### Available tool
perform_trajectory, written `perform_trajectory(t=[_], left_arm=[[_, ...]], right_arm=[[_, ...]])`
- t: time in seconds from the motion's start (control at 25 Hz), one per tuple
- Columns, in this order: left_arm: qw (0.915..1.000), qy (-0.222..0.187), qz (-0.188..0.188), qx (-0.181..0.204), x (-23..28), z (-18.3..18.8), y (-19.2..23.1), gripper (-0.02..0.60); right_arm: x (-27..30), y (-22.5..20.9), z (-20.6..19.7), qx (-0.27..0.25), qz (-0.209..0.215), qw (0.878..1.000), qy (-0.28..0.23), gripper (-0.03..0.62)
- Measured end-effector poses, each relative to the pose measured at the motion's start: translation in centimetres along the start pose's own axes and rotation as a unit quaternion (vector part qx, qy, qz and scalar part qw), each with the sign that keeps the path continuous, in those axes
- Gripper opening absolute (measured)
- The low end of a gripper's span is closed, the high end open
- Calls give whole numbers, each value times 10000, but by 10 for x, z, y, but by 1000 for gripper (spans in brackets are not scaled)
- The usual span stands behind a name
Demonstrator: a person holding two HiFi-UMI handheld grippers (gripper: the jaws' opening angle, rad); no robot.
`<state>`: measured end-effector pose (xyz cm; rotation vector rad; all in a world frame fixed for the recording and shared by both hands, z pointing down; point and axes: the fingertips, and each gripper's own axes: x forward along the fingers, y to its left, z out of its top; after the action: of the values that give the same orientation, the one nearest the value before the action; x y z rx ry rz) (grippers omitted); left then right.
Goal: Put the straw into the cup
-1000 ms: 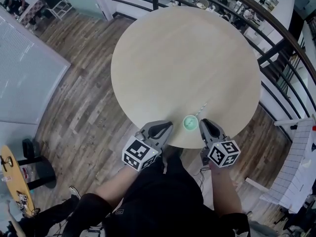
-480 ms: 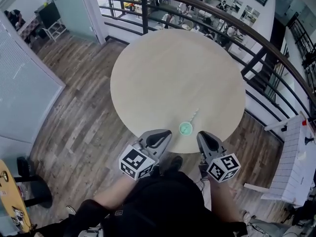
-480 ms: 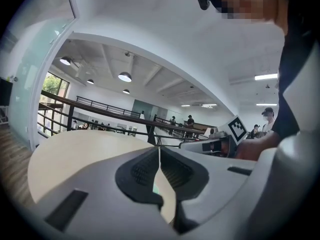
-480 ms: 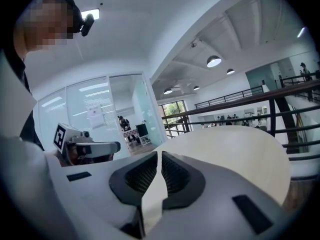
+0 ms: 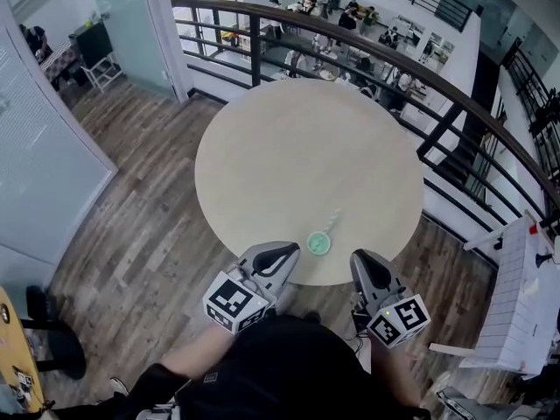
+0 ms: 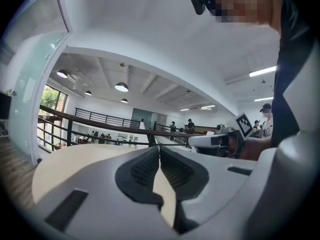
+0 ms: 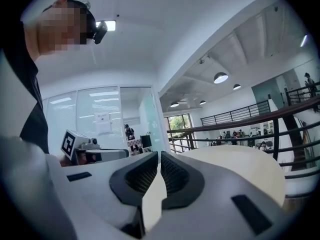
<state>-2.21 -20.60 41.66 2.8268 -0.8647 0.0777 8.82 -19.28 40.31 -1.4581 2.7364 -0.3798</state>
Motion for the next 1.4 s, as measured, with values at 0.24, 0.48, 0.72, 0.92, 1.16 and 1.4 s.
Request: perform_trajectory(t=[0.24,0.48,0.72,0.92,1.16,1.4], left_arm=[[9995,-184,212,171,0,20,-17,15],[9985,-164,441,275,-2,27,-23,15],[9979,-153,535,341,2,27,-34,15],[9977,-213,500,393,4,32,-45,15],[9979,-161,519,363,2,28,-46,15],[9979,-158,498,376,3,28,-47,15]], right_arm=[[-34,-2,30,-129,86,9992,-359,26],[-49,-14,37,-224,116,9987,-435,22],[-56,-13,38,-280,275,9983,-430,21],[-61,-13,39,-278,339,9980,-463,21],[-62,-12,36,-226,354,9981,-447,21],[-63,-12,36,-215,345,9981,-466,21]])
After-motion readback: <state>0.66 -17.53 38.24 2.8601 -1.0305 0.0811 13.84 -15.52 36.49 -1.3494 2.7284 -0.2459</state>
